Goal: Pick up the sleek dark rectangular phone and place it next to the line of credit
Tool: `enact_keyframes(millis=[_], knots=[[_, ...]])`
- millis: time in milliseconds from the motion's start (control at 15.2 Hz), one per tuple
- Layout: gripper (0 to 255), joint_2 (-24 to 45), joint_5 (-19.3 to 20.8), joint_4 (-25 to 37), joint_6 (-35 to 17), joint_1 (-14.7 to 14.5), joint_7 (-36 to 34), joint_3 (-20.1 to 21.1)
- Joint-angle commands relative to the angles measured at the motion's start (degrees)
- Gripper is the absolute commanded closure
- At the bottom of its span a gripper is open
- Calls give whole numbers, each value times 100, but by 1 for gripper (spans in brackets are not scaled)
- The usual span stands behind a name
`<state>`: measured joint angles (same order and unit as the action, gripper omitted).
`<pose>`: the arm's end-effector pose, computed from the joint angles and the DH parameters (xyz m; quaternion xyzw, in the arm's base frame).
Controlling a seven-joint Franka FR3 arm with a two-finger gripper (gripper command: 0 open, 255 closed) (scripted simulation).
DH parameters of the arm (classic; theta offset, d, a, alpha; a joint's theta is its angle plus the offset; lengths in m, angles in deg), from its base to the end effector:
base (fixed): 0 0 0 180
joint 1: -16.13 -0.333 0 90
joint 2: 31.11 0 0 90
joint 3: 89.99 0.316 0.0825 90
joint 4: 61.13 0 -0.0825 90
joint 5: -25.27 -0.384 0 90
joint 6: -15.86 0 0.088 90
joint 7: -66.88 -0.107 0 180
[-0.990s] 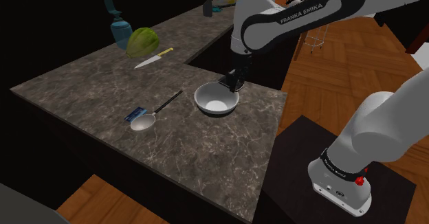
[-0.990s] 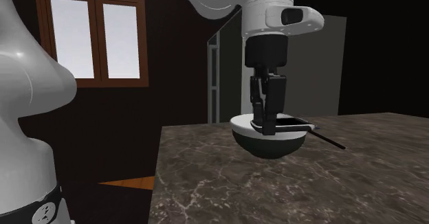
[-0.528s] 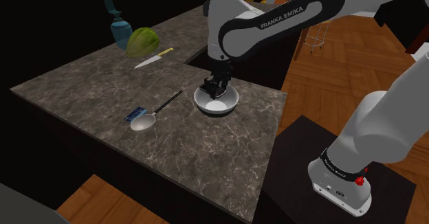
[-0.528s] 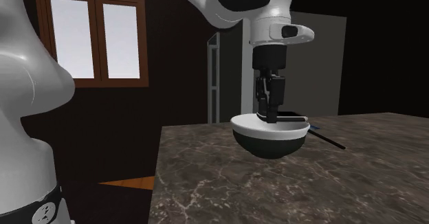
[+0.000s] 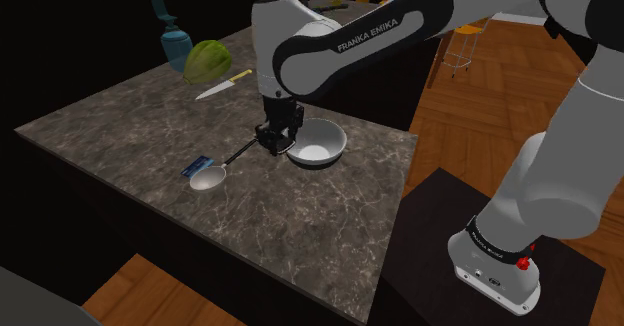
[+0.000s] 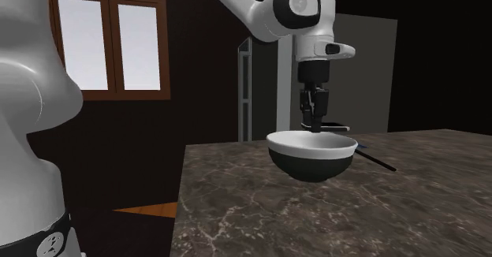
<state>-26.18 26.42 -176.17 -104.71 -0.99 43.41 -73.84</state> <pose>0.4802 0.3109 0.4162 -0.9959 -0.0899 -0.0046 0.0062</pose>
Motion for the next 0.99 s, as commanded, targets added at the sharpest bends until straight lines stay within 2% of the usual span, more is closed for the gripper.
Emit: enact_keyframes(millis=[0,594,924], knots=[[255,326,118,441,129,-136,-278,91],[255,1959,684,2693,840,-900,-1243,254],[255,2063,726,2457,504,-905,-1271,228]])
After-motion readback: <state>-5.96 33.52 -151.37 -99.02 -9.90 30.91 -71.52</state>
